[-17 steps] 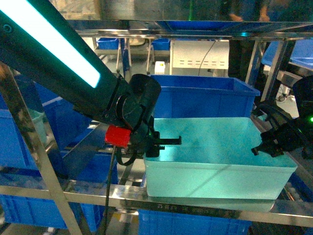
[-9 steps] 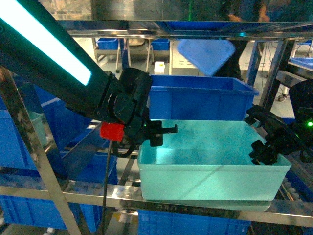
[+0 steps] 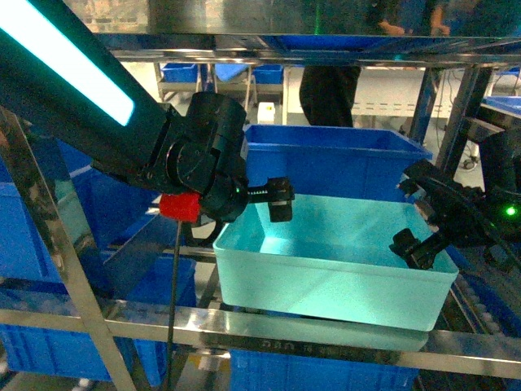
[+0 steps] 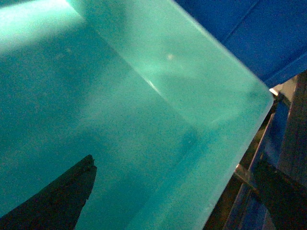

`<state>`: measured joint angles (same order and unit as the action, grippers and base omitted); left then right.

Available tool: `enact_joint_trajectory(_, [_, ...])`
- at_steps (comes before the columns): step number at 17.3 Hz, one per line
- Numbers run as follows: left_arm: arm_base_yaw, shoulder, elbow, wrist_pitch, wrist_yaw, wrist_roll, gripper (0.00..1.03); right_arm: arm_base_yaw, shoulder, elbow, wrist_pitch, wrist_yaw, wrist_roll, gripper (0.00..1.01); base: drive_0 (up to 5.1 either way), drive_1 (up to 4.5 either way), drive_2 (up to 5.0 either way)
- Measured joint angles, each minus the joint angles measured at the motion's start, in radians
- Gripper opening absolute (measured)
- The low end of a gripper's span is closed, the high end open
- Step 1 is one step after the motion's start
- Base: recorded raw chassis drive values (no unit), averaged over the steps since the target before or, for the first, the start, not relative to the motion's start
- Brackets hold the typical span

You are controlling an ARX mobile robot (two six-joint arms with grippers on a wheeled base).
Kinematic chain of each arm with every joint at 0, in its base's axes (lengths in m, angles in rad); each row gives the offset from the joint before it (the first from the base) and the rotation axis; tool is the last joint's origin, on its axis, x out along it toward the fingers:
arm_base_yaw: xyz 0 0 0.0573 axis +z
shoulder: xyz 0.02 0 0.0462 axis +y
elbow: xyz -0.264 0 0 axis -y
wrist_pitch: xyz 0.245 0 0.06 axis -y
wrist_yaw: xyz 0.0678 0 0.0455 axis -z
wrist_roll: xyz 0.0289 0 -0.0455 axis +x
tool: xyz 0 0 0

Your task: Organize blue bins on left shelf correctly

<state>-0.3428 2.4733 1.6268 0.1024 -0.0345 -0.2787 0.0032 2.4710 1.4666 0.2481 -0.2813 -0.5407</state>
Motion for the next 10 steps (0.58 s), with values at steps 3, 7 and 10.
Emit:
enact_joint_trajectory(3, [-0.019,-0.088,-0.105,0.069,-0.020,0.018,0.98,-0.014,-0.085,-0.143,0.194,-0.004,0.053,0.98,0.0,0.00,0.0])
enact_joint_trajectory(7, [-0.035,-0.213,-0.362,0.203,-0.072,0.024,0.98,-0.050,-0.177,-0.351,0.321,-0.066,0.120,0.98,0.0,0.00,0.0])
enact_joint_trajectory(10, [-0.029,-0.337,-0.559,0.319,-0.117,0.021,0.98,-0.057,-0.330,-0.526,0.439,-0.130,0.163,0.98,0.0,0.00,0.0])
